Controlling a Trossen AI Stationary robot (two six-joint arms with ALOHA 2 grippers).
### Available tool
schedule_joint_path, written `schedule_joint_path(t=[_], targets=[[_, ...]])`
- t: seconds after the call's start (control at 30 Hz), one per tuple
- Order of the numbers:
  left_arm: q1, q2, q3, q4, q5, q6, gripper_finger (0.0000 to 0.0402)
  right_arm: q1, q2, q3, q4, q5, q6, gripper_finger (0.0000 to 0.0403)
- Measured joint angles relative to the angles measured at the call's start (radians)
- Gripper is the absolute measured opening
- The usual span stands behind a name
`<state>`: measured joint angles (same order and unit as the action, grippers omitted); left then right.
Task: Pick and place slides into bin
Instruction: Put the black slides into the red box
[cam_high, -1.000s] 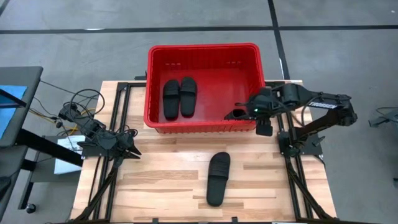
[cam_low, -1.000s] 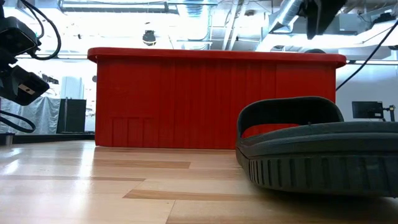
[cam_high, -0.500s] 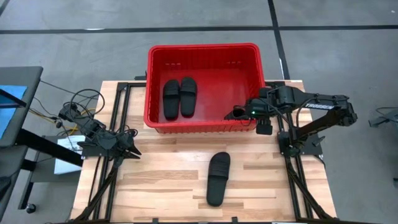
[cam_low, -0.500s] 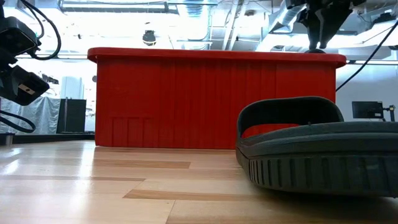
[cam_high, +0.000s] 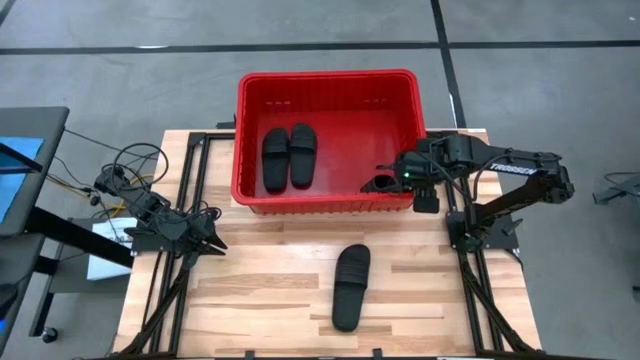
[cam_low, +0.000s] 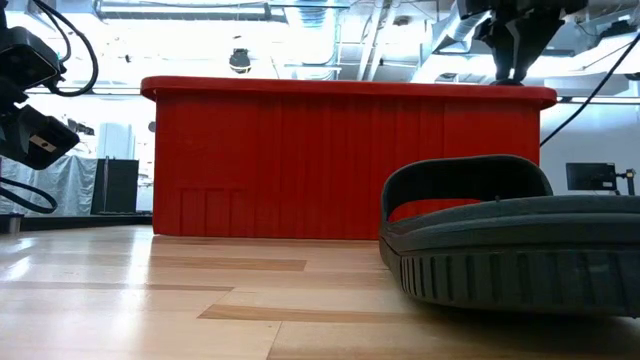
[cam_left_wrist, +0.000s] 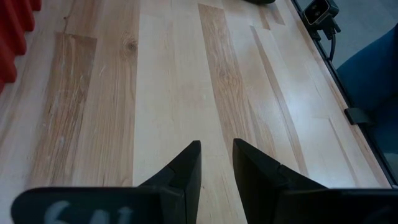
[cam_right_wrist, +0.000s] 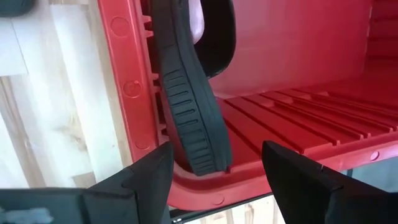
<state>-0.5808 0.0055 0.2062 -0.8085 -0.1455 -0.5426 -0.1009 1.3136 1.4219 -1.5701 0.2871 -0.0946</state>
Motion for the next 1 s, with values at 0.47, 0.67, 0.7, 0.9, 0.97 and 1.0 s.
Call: schedule_joint_path(t=[0.47, 0.67, 0.7, 0.9, 0.97, 1.0], targets=[[0.000, 0.000, 0.000, 0.000, 0.000, 0.000, 0.0081, 0.000, 0.015, 0.000, 0.014, -0.029, -0.038, 0.0233], [0.000, 0.000, 0.000, 0.000, 0.000, 0.000, 0.0081, -0.003, 0.040, -0.002, 0.018, -0.032, -0.048, 0.0232], [0.000, 0.000, 0.000, 0.000, 0.000, 0.000, 0.0081, -0.006, 0.046, -0.002, 0.020, -0.032, -0.054, 0.0232], [0.000, 0.000, 0.000, 0.000, 0.000, 0.000, 0.0081, -0.021, 0.081, -0.001, 0.008, -0.030, -0.063, 0.0207], [0.000, 0.000, 0.000, 0.000, 0.000, 0.000, 0.0081, -0.026, 0.092, -0.001, 0.002, -0.028, -0.066, 0.0180], [0.000, 0.000, 0.000, 0.000, 0.000, 0.000, 0.0081, -0.029, 0.097, -0.001, -0.001, -0.030, -0.070, 0.0160]])
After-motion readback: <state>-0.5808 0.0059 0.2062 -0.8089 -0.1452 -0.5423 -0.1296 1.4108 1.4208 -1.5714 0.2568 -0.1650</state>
